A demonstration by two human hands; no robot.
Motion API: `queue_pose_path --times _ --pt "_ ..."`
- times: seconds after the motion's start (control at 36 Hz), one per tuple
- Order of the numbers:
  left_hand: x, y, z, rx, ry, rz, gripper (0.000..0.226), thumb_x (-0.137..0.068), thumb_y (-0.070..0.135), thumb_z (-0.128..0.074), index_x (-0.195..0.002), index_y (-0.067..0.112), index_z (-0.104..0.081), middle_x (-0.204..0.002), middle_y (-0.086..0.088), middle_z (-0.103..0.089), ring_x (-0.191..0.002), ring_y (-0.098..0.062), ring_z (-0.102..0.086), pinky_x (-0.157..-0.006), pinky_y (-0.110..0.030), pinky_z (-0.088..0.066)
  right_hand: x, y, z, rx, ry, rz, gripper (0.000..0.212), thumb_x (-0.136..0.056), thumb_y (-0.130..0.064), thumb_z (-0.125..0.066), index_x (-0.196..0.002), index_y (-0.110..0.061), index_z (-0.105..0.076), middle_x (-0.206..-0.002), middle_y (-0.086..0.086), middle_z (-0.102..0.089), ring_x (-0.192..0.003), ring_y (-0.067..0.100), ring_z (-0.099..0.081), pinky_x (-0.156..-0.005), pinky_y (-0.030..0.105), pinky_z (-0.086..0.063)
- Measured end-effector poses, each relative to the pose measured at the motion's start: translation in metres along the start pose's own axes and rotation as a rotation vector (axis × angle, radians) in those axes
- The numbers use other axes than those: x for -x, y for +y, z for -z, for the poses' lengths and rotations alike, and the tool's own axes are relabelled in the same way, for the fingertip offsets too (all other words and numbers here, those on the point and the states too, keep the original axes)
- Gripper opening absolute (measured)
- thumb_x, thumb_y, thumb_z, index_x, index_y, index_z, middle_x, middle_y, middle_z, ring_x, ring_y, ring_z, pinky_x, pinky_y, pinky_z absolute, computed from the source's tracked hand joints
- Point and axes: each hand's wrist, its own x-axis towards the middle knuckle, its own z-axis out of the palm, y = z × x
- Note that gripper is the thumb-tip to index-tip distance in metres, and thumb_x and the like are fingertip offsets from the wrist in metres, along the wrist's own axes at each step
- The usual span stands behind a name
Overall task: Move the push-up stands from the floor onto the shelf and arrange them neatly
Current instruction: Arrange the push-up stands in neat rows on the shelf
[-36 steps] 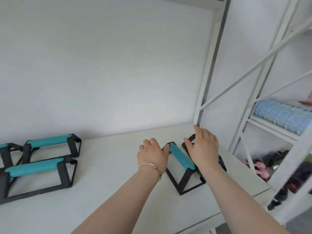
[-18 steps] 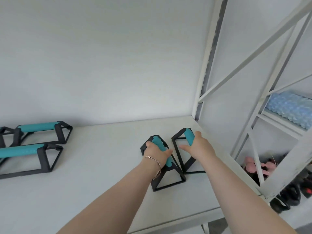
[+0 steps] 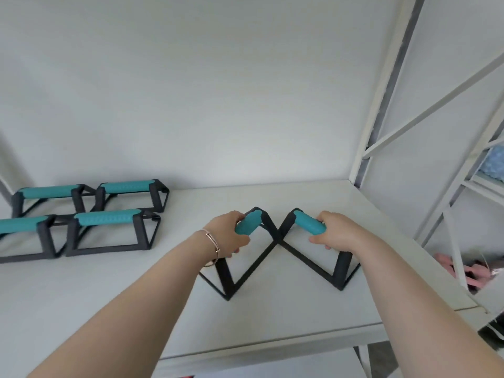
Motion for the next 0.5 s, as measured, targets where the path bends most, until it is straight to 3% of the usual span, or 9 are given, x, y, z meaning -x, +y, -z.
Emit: queue_pose_path --times 0.11,0.19,0.28,0.39,0.5 --pt "0.028 -0.044 0.049 -0.118 0.019 -0.001 0.045 -0.077 0.061 -0.065 -0.108 0.029 -0.058 -0.076 0.001 -0.065 -0.045 -0.004 -0.062 -0.043 -0.018 -0.047 0.018 -0.047 -0.019 0.059 -0.009 0.055 0.041 -0.078 -0.047 -0.072 -0.105 -0.025 -0.051 -0.096 0.0 -0.06 -0.068 0.018 -0.066 -0.058 0.029 -0.048" --pt "0.053 -0.084 0.088 -0.184 -0.037 -0.026 0.052 -0.071 0.07 -0.064 -0.106 0.032 -0.058 -0.069 0.002 -0.065 -0.044 -0.005 -0.062 -0.042 -0.017 -0.046 0.032 -0.086 -0.038 -0.003 -0.034 0.087 0.039 -0.076 -0.06 -0.067 -0.101 -0.034 -0.052 -0.085 0.002 -0.063 -0.054 0.017 -0.059 -0.051 0.026 -0.046" --pt "0.078 -0.13 0.128 -0.246 -0.074 -0.038 0.049 -0.073 0.07 -0.062 -0.105 0.033 -0.059 -0.069 0.006 -0.065 -0.048 -0.005 -0.063 -0.045 -0.016 -0.048 0.044 -0.132 -0.061 -0.025 -0.084 0.163 0.027 -0.076 -0.06 -0.065 -0.095 -0.045 -0.053 -0.083 0.003 -0.067 -0.053 0.014 -0.056 -0.051 0.025 -0.046" --pt "0.107 -0.195 0.178 -0.295 -0.072 -0.036 0.036 -0.075 0.068 -0.061 -0.097 0.04 -0.063 -0.072 0.01 -0.069 -0.06 -0.001 -0.065 -0.058 -0.022 -0.049 0.055 -0.199 -0.096 0.063 -0.151 0.311 0.025 -0.079 -0.058 -0.063 -0.102 -0.051 -0.055 -0.099 -0.011 -0.064 -0.075 0.007 -0.062 -0.066 0.026 -0.047" --pt "0.13 -0.255 0.224 -0.359 -0.057 -0.023 0.031 -0.076 0.065 -0.061 -0.099 0.045 -0.066 -0.071 0.017 -0.07 -0.07 0.003 -0.062 -0.067 -0.021 -0.046 0.064 -0.261 -0.134 0.083 -0.188 0.395 0.028 -0.087 -0.049 -0.063 -0.114 -0.05 -0.058 -0.113 -0.013 -0.061 -0.097 0.01 -0.059 -0.086 0.028 -0.049"
